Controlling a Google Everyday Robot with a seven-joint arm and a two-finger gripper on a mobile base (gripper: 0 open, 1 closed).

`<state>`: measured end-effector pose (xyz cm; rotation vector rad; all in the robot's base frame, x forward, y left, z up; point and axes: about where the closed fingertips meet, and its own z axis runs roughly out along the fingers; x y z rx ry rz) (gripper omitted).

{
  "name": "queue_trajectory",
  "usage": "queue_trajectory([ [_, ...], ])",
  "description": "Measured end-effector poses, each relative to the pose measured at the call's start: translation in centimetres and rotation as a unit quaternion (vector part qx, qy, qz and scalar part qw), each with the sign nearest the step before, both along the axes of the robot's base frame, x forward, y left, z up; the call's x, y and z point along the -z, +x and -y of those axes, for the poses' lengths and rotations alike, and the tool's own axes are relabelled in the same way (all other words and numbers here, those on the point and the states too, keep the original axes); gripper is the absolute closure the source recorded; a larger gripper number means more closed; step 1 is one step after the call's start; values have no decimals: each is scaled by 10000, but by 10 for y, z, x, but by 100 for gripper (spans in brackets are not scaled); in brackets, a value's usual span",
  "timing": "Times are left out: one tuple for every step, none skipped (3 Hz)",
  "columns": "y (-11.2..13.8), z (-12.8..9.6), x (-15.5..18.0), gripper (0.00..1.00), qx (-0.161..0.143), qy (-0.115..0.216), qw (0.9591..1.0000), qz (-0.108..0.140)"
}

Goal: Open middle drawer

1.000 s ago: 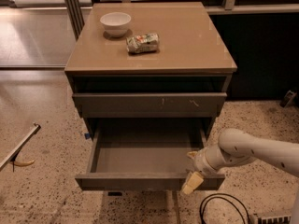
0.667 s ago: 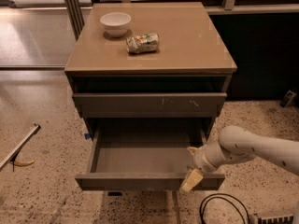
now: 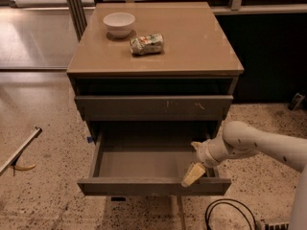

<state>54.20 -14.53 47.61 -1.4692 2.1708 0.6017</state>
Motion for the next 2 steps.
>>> queue_trajectory([
  [23, 2, 13, 19, 171, 143, 9997, 56],
  [37, 5, 24, 42, 319, 297, 9990, 116],
])
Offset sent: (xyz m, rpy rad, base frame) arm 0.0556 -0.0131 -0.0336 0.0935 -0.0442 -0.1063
